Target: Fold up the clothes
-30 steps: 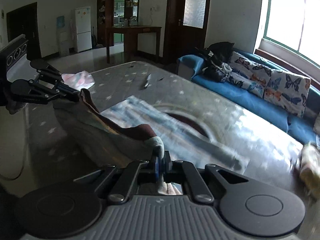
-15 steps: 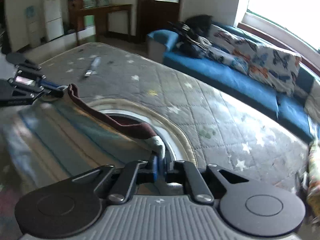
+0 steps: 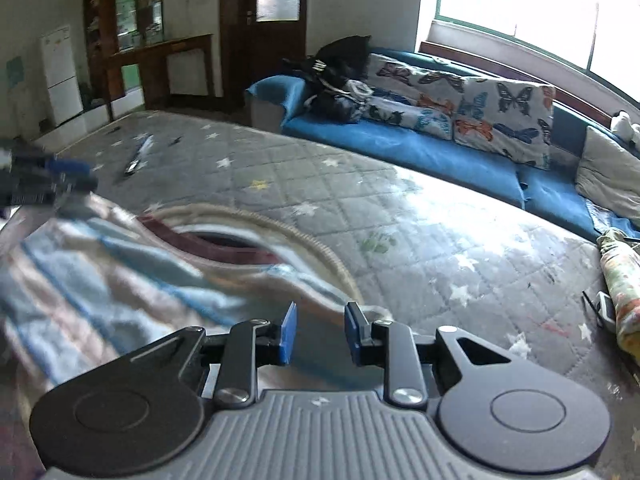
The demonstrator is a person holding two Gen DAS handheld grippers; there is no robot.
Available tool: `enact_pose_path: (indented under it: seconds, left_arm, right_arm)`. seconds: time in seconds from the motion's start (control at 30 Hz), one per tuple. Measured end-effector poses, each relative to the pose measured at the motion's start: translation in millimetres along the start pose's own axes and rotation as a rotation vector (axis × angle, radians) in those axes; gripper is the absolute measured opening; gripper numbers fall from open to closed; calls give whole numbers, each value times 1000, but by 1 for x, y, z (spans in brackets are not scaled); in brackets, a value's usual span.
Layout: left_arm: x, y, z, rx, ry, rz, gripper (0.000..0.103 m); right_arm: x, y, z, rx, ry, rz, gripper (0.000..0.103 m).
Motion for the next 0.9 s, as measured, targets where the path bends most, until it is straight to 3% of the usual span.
enact_pose_path:
  seconds: [0.13,0.27,0.5,0.6,0.8,0.9]
  left_arm:
    - [11,-14,-1,-19,-73,-130,19]
    - [34,3,-3,-83,-46,-206,19]
    - [19,45,-17,-177,-116,-137,21]
    - [11,40,-17,-154,-174,-144,22]
    - [16,10,-16,-87,-161,-121,27]
    - [21,-10,-28,-71,-148,-97,40]
  right_arm:
    - [-7,5,2,-10,32,33,24]
    - [-14,25,9,-22,64,30,24]
    - [-9,55,4,-76,108,-20,20]
    - [-8,51,5,-66,107,-21,20]
    - [-23,14,1,-18,42,22,25]
    - [-36,-10,-7,0,-5,76,26]
Point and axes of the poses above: each gripper's, at about its wrist camera, not at the fingertips, and y roughly the way its jaws point, x to its right, z to its top, the point moved 2 cm from there along y, roughly the way its jaws point, and after that the axes turned 11 degrees about -z, right-handed, at the moved point
